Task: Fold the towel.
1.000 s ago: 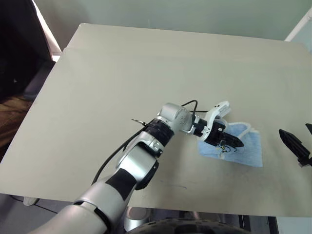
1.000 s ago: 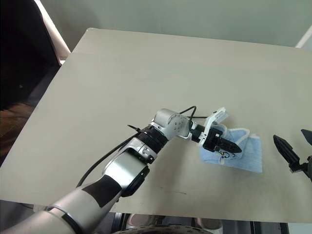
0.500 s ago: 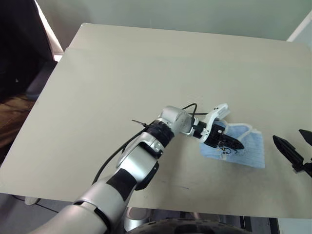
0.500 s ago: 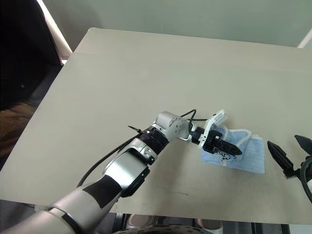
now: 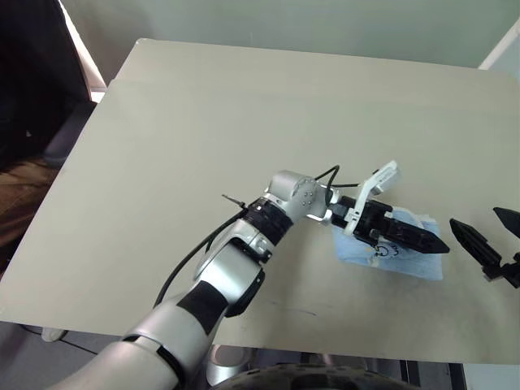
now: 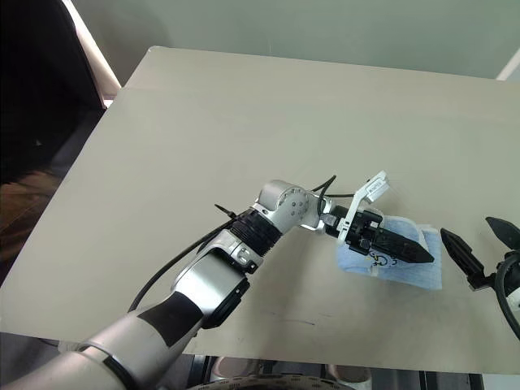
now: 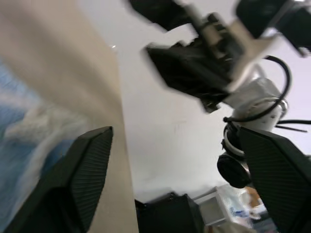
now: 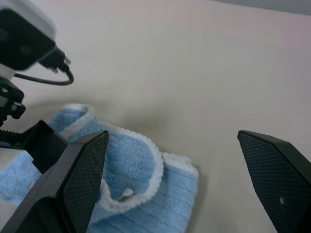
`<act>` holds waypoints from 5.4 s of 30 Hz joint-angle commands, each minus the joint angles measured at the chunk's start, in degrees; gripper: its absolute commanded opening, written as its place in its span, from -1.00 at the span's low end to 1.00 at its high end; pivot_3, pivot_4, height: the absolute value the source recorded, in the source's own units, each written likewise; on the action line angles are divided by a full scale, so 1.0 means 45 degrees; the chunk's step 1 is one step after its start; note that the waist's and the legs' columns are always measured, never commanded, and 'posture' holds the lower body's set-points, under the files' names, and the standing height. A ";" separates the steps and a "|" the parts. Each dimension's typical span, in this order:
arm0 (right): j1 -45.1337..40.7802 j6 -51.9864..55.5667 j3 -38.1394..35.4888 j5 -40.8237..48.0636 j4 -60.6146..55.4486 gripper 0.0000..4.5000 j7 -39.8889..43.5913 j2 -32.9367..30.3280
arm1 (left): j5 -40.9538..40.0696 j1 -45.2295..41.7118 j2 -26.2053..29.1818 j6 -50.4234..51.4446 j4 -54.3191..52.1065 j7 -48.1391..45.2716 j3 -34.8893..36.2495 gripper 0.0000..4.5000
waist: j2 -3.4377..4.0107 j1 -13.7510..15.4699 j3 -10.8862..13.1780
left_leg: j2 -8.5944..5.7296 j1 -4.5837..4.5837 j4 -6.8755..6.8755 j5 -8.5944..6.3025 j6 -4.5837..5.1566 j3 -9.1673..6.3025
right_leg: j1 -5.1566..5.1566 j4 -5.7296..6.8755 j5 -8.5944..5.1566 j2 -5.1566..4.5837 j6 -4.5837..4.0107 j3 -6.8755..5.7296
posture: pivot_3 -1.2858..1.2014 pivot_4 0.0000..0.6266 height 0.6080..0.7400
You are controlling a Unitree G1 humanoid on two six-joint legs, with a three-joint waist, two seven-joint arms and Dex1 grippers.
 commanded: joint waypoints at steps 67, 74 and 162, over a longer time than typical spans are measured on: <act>-0.1567 0.0814 0.4301 -0.3465 0.1215 -0.99 0.3744 -0.3138 | 0.3407 0.8347 0.8378 -0.8298 -0.7386 -0.1767 0.4433 1.00 | 0.0111 -0.0354 -0.0053 | 0.0032 -0.0068 -0.0022 -0.0076 -0.0039 -0.0068 | -0.0083 -0.0009 0.0063 0.0002 -0.0286 -0.0063 | 0.03 -0.52 1.00; -0.1090 0.3092 0.1824 -0.0783 0.0244 -0.99 0.3051 -0.2074 | 0.3719 0.8425 0.8317 -0.8681 -0.7015 -0.1992 0.4251 1.00 | 0.0109 -0.0346 -0.0054 | 0.0037 -0.0070 -0.0024 -0.0083 -0.0050 -0.0070 | -0.0087 -0.0010 0.0016 0.0016 -0.0359 -0.0066 | 0.03 -0.52 1.00; -0.2396 -0.3738 0.6487 -0.4036 0.2549 -1.00 -0.0434 0.1505 | 0.7229 0.4731 0.0383 -1.3175 -0.0455 -0.2126 -0.0028 -0.99 | 0.0126 -0.0293 -0.0064 | 0.0058 -0.0102 0.0049 -0.0103 0.0010 -0.0067 | -0.0081 -0.0015 0.0135 -0.0010 -0.0235 -0.0095 | 0.03 -0.52 1.00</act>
